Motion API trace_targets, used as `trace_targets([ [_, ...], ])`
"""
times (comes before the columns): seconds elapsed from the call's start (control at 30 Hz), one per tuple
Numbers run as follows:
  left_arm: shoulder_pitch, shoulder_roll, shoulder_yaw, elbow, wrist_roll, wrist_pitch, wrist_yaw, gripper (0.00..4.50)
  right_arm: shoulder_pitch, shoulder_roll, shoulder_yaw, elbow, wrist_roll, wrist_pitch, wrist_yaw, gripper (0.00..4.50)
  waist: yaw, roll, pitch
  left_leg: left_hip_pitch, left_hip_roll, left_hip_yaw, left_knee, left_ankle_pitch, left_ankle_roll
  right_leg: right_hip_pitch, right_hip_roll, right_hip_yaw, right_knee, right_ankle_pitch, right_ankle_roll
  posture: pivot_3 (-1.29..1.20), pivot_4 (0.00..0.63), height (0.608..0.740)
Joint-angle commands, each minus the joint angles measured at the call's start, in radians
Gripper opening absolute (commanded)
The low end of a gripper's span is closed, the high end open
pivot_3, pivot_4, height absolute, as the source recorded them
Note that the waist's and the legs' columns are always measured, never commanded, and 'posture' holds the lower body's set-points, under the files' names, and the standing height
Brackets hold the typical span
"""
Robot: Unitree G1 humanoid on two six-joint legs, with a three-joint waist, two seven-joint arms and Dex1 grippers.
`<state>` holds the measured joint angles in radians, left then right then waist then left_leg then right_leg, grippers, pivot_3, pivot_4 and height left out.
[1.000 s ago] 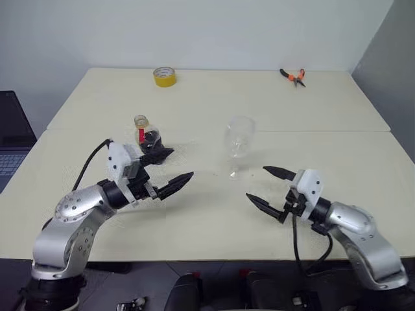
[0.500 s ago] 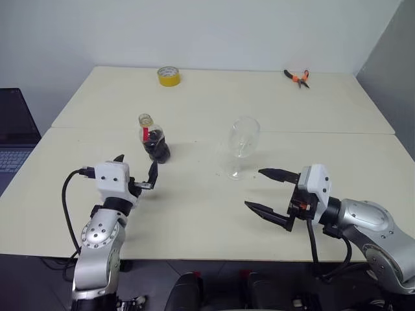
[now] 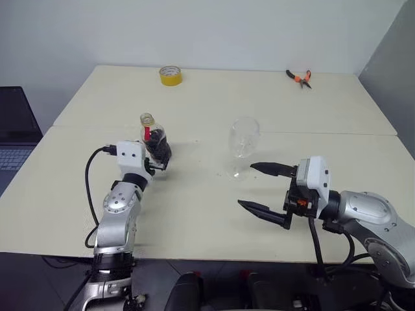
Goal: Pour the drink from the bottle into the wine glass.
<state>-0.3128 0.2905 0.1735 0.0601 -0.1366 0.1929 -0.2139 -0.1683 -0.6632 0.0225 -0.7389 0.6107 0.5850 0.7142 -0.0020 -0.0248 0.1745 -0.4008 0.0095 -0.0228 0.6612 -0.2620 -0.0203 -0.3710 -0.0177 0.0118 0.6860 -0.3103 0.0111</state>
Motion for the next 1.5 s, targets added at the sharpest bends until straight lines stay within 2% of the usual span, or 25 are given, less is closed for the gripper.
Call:
trace_targets([
  [0.03,-0.046,0.013,0.007,0.046,-0.008,-0.034,-0.021,4.50,-0.007,-0.009,-0.018,-0.038,0.009,-0.001,-0.010,4.48,0.000,0.000,0.000,0.000,0.000,0.000,0.000,0.000,0.000,0.000,0.000,0.000,0.000,0.000,0.000,0.00,0.150,0.740],
  [0.33,-0.158,0.016,0.007,0.216,-0.009,-0.115,-0.065,4.50,0.000,-0.007,-0.012,-0.045,-0.005,-0.009,-0.030,4.48,0.000,0.000,0.000,0.000,0.000,0.000,0.000,0.000,0.000,0.000,0.000,0.000,0.000,0.000,0.000,0.00,0.150,0.740],
  [0.43,-0.194,0.020,0.012,0.280,-0.012,-0.148,-0.082,3.93,0.009,-0.005,-0.011,-0.045,-0.015,-0.014,-0.037,4.50,0.001,-0.001,0.000,0.000,0.000,0.000,0.000,0.000,0.000,0.000,0.000,-0.001,0.000,0.000,0.000,0.00,0.150,0.740],
  [0.67,-0.216,0.015,0.018,0.288,-0.037,-0.162,-0.108,1.76,0.022,0.002,-0.013,-0.051,-0.027,-0.022,-0.053,4.50,0.000,-0.001,0.000,0.000,0.000,0.000,0.000,0.000,0.000,0.000,0.000,0.000,0.000,0.000,0.000,0.00,0.150,0.740],
  [0.8,-0.225,0.015,0.019,0.265,-0.047,-0.155,-0.116,1.12,0.025,0.007,-0.015,-0.056,-0.031,-0.020,-0.060,4.50,0.000,-0.001,0.000,-0.001,0.000,0.000,0.000,0.000,0.000,0.000,0.000,-0.001,0.000,0.000,0.000,0.00,0.150,0.740],
  [0.97,-0.292,0.020,-0.038,0.234,-0.020,-0.175,-0.162,0.96,0.020,0.030,-0.044,-0.068,-0.008,-0.006,-0.100,4.50,0.001,-0.003,0.002,-0.001,0.000,-0.001,0.001,0.000,0.000,-0.001,0.000,-0.001,0.000,0.000,0.000,0.00,0.150,0.740],
  [1.17,-0.405,0.032,-0.129,0.290,0.047,-0.268,-0.233,0.90,0.017,0.059,-0.051,-0.074,-0.017,-0.006,-0.152,4.50,0.003,-0.004,0.002,-0.002,-0.001,0.000,0.001,0.000,-0.001,-0.001,0.000,0.000,-0.001,0.000,0.001,0.00,0.150,0.740],
  [1.5,-0.611,0.068,-0.293,0.559,0.239,-0.624,-0.302,0.86,0.017,0.116,-0.038,-0.066,-0.072,-0.036,-0.229,4.50,0.000,-0.004,0.002,-0.002,-0.001,0.000,0.001,0.000,0.000,-0.002,0.000,0.000,0.001,0.000,0.001,0.00,0.150,0.740],
])
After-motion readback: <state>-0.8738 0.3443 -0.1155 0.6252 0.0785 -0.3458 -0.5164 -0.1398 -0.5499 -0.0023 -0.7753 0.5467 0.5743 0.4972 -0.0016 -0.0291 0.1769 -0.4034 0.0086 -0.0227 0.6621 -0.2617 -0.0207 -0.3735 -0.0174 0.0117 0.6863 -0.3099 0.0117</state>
